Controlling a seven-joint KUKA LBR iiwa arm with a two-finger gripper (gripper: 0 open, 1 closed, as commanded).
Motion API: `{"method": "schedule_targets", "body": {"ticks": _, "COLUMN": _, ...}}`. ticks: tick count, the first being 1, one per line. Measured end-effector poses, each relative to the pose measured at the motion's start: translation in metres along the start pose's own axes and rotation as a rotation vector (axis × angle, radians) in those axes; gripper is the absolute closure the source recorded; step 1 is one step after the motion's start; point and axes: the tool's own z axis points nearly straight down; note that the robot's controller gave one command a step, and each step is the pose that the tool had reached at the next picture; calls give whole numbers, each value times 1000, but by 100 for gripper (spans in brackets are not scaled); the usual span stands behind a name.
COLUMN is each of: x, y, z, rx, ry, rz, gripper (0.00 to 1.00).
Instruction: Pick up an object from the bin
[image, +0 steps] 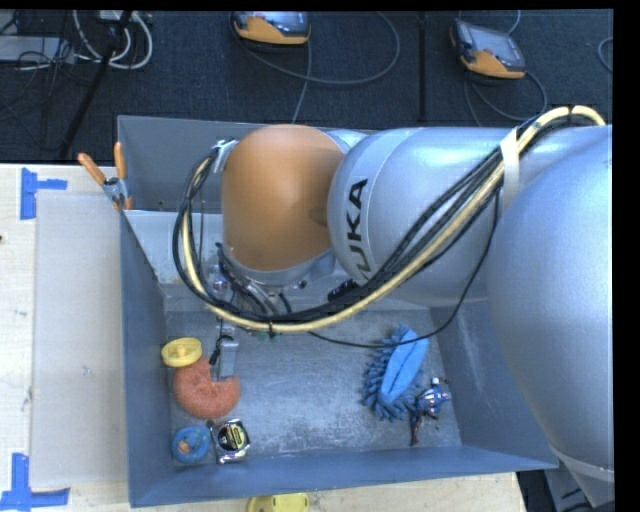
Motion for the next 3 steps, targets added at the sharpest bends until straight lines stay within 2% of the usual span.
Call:
{"method": "schedule_targets", "body": {"ticks": 1, "x": -2, "y": -2, "z": -5, "rx": -1, "ry": -7, "rz": 5, "gripper": 0}}
{"method": "schedule_targets", "body": {"ticks": 2, "x": -3, "y": 7, "z": 75, "rx": -3, "ry": -11, "rz": 39, "gripper": 0}}
{"method": "schedule_targets", "body": {"ticks": 3, "x": 2, "y": 7, "z": 107, "rx": 0, "ry": -3, "rz": 105, "gripper": 0}}
